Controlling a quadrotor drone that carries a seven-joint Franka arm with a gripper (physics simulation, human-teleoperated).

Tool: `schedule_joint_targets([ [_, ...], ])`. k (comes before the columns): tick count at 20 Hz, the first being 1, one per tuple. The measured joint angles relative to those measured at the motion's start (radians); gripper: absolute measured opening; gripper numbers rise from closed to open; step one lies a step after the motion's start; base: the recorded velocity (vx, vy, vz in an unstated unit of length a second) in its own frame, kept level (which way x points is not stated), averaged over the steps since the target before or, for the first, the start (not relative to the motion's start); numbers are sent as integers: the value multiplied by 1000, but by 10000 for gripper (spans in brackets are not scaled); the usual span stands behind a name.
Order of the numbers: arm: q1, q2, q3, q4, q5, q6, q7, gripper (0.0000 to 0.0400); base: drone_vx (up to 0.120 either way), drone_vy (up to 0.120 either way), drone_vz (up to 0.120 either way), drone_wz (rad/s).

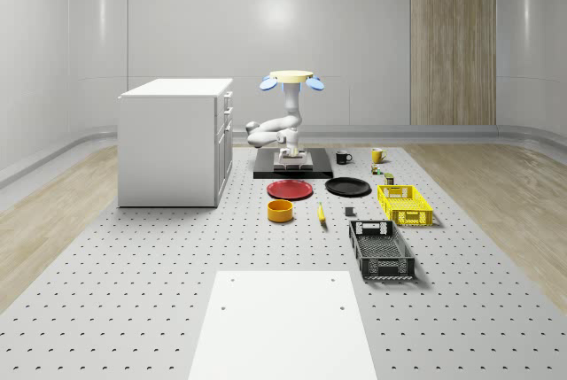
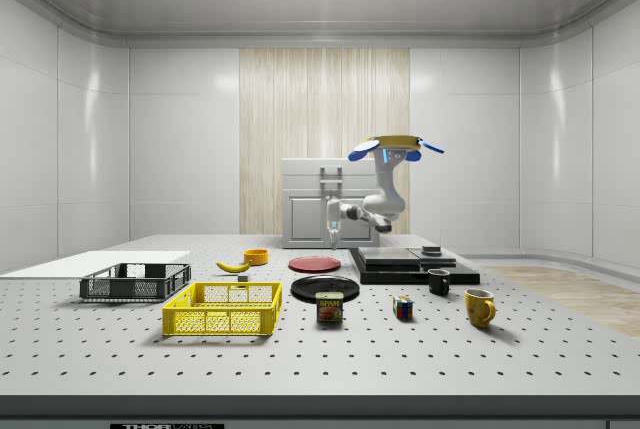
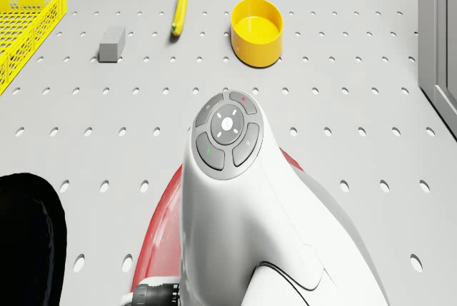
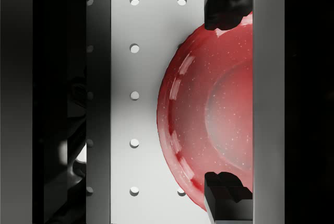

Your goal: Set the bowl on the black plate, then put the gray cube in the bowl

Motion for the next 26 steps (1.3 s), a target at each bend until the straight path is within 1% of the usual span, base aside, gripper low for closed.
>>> schedule_joint_targets([
  [3, -4, -13, 3, 1, 6, 12, 3, 400, 120, 0, 0, 0],
  [6, -7, -25, 6, 2, 12, 23, 7, 400, 120, 0, -93, 0],
  [26, -27, -97, 23, 6, 46, 90, 24, 400, 120, 0, 0, 0],
])
